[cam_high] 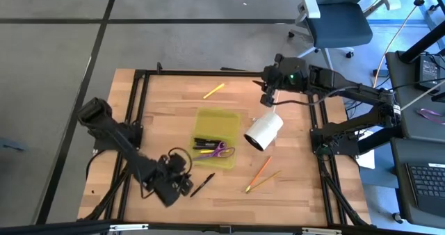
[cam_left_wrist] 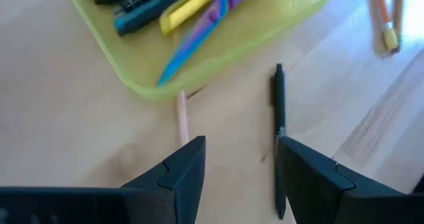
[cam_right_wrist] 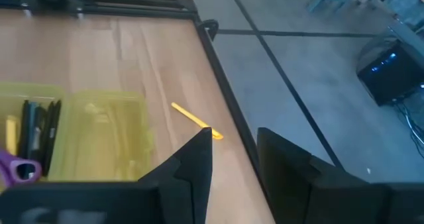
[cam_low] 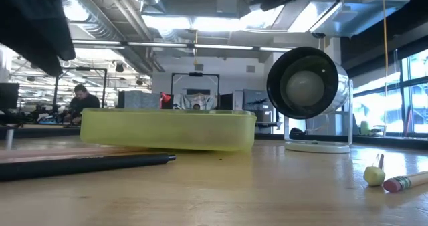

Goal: Pick & place school supplies into a supply box
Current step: Put the pink pencil into the yellow supply box

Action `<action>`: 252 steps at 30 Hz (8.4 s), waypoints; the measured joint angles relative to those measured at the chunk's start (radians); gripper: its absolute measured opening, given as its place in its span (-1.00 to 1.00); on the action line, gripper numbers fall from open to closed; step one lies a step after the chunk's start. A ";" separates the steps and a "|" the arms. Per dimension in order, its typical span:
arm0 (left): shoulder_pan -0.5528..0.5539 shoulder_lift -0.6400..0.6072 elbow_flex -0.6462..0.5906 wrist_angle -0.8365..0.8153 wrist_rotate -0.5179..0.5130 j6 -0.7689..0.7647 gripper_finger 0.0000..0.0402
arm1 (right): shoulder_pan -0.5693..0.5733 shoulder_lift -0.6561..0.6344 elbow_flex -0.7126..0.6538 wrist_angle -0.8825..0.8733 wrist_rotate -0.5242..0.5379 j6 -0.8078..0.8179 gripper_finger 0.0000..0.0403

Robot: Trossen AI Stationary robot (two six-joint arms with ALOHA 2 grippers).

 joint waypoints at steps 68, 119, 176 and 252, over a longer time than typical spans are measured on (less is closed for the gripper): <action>-0.351 0.638 0.181 -0.348 -0.390 -0.625 -0.14 | -0.021 0.000 0.000 -0.082 0.008 0.277 -0.38; -0.312 0.669 0.156 -0.247 -0.456 -0.562 -0.31 | -0.020 0.000 0.000 -0.085 -0.001 0.324 -0.38; -0.369 0.536 0.353 -0.450 -0.233 -0.506 -0.94 | -0.020 0.000 0.000 -0.084 -0.001 0.313 -0.38; 0.499 -0.282 0.343 0.184 0.094 1.449 -0.93 | -0.020 0.000 0.000 -0.165 -0.001 0.185 -0.38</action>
